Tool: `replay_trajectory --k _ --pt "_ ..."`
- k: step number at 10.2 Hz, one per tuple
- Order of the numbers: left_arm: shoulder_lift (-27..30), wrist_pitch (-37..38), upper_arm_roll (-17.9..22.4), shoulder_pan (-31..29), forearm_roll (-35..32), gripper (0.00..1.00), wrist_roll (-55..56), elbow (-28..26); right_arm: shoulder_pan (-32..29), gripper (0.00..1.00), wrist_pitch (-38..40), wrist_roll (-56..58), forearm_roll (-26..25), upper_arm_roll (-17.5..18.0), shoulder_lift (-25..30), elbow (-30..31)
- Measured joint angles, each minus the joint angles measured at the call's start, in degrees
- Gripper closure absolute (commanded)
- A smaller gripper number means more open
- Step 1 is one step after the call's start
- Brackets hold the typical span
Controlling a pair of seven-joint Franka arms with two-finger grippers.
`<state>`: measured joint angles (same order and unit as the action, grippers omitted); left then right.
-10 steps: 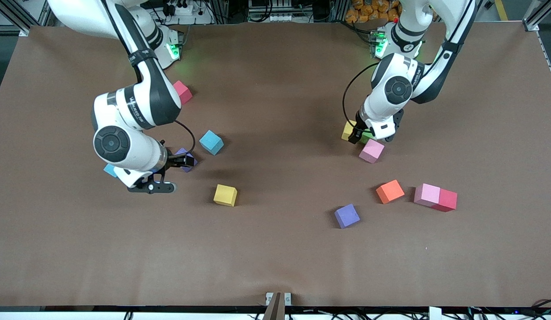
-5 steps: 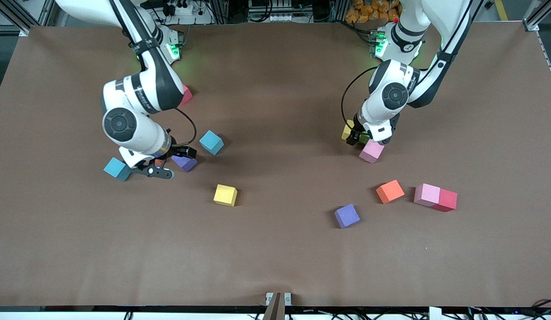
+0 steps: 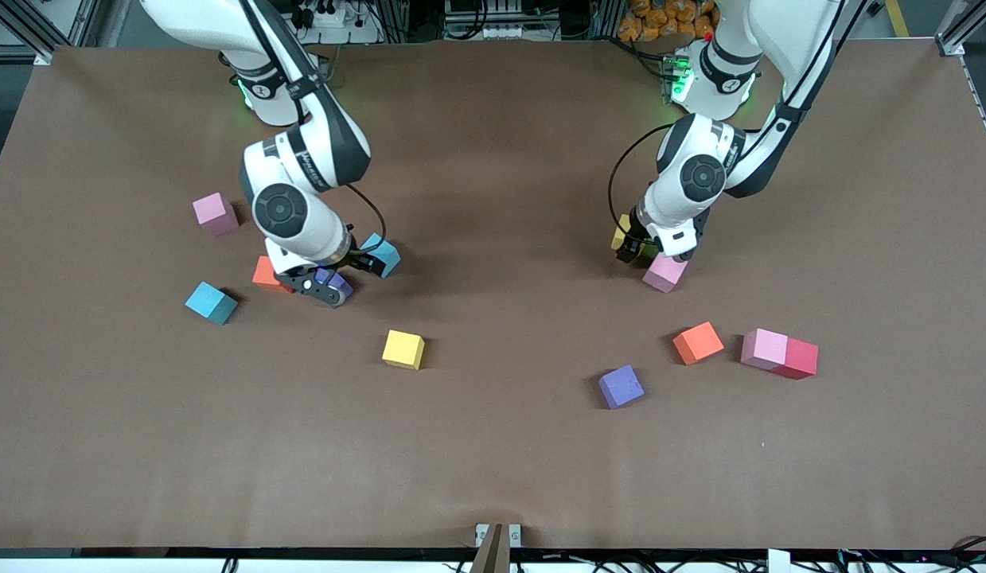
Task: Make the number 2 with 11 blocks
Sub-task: 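Grasp the cyan cube with the right gripper while the left gripper grasps yellow, then carry the yellow cube to mid-table with the left gripper and release it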
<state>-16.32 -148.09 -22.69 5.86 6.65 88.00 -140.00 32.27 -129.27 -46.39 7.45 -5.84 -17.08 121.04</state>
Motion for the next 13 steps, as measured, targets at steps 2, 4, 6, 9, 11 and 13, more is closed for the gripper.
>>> replay_trajectory --k 2,4,6,9,11,13 --pt "-0.6 -0.2 0.0 0.3 -0.9 0.48 -0.5 0.0 0.5 0.0 -6.0 -0.6 0.2 0.0 -0.2 4.4" --pt "-0.6 -0.3 -0.2 0.6 -6.2 0.57 -0.9 0.1 0.5 0.0 -7.2 -0.8 2.6 -0.1 -0.2 5.5" --pt "-0.6 -0.3 -0.3 1.4 -7.9 0.59 -4.0 0.7 0.5 0.0 -7.5 -0.8 4.9 -0.1 -0.3 5.7" --pt "-0.4 0.3 -0.5 5.3 -7.9 0.59 -7.1 3.9 1.0 0.0 -9.7 -1.7 5.0 0.0 -1.8 6.0" --pt "-0.3 3.2 -1.1 8.4 -8.1 0.58 -9.1 7.5 3.0 0.0 -11.6 -3.9 5.1 0.0 -3.6 6.0" --pt "-0.3 4.0 -2.2 10.7 -8.1 0.58 -12.3 9.2 4.1 0.0 -11.9 -4.8 5.1 0.0 -4.4 6.2"
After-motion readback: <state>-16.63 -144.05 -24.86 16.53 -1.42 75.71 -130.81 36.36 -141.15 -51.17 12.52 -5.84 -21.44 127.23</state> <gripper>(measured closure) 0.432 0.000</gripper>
